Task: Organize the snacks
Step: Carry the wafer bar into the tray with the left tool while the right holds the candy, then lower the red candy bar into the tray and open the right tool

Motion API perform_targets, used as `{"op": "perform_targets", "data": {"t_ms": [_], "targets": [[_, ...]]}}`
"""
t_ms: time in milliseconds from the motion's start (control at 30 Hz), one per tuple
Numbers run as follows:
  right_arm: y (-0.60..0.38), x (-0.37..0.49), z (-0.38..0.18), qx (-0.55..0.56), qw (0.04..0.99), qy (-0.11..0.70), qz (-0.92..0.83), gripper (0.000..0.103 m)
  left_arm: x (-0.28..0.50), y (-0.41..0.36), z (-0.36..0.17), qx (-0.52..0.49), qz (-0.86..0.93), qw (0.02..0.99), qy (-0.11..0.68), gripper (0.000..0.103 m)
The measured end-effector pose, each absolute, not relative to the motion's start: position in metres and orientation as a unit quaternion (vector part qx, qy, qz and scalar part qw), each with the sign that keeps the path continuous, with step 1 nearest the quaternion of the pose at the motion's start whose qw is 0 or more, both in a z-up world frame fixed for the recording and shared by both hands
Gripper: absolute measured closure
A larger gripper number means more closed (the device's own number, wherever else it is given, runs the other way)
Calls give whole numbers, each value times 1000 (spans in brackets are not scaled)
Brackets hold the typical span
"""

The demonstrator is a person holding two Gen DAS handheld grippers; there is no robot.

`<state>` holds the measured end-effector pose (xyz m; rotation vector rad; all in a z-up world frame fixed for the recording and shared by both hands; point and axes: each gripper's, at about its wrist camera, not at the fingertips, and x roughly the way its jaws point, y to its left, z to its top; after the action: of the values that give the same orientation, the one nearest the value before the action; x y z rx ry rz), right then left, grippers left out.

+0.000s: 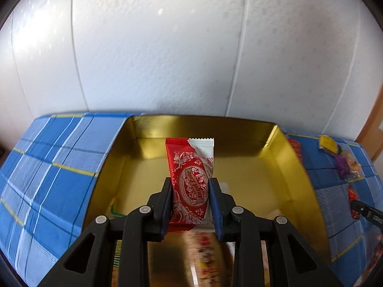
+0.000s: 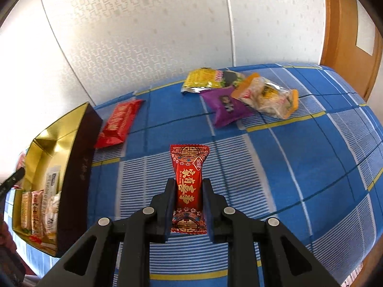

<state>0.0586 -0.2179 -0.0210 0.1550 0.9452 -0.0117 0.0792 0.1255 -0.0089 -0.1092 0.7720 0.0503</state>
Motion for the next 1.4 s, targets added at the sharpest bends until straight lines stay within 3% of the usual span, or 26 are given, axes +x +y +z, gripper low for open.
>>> {"op": "perform_targets", "data": {"t_ms": [800, 1033, 1400], "targets": [[-146, 62, 0, 94, 894, 428, 91, 81, 76, 148, -28, -67, 33, 903, 423, 73], [-125, 63, 0, 90, 893, 426, 114, 81, 56, 142, -22, -54, 18, 907, 418, 65], [-78, 64, 4, 60, 893, 417, 160, 81, 42, 141, -19, -57, 11, 907, 418, 62]]}}
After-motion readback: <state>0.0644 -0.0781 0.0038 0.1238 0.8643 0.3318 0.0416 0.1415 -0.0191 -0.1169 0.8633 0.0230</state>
